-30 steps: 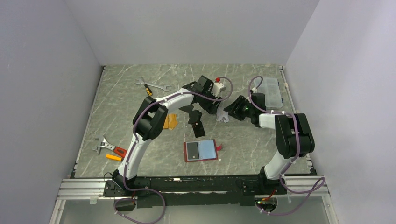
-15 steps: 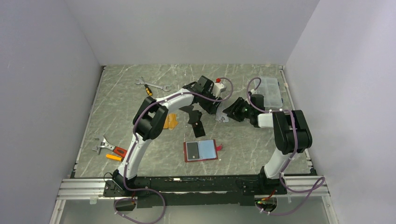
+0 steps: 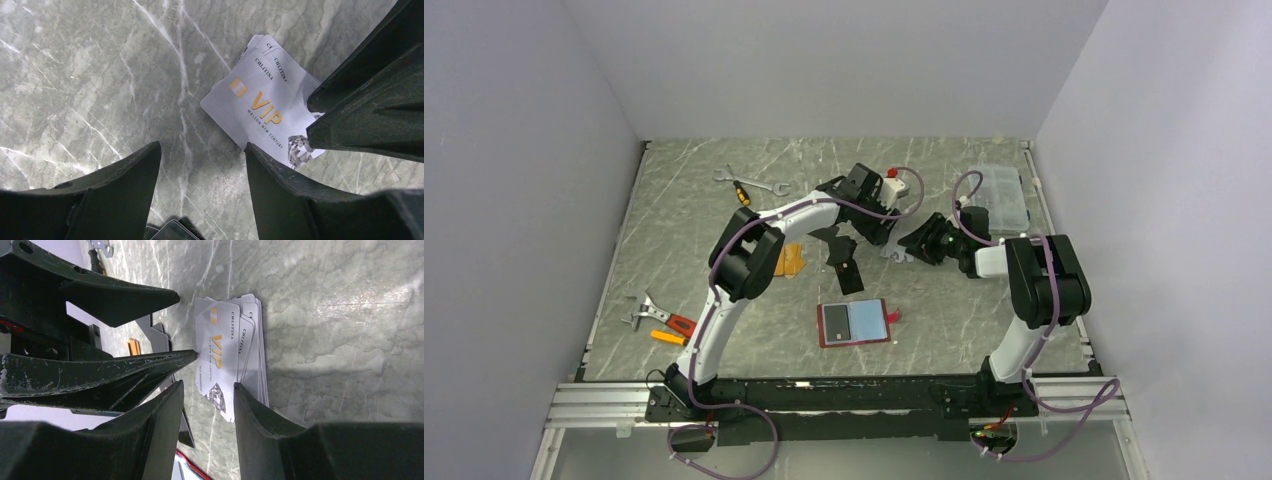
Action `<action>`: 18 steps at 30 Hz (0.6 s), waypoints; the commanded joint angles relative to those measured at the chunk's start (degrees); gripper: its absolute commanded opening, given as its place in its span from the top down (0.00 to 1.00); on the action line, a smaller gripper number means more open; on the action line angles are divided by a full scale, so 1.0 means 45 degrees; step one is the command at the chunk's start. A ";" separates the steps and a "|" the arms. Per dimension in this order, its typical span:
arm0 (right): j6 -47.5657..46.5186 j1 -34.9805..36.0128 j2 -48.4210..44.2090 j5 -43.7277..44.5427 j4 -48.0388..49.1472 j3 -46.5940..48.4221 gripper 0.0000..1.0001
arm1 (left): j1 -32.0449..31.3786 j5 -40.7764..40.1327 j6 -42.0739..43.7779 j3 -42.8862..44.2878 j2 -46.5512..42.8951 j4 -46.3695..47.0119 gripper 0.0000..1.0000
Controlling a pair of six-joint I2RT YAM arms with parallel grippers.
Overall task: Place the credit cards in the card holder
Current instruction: Move the credit card to the center of the board.
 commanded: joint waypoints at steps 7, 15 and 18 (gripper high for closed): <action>0.0783 -0.0027 0.0366 -0.0766 0.1669 -0.0126 0.58 | -0.0410 0.0868 0.0030 -0.0527 -0.0167 0.0178 0.32; 0.1348 -0.0039 0.0700 -0.0901 0.2435 -0.0158 0.60 | -0.0566 0.1252 0.0066 -0.0796 -0.0115 0.0147 0.34; 0.1709 -0.0028 0.0828 -0.0952 0.3063 -0.0329 0.61 | -0.0623 0.1462 0.0077 -0.0890 -0.0065 0.0112 0.36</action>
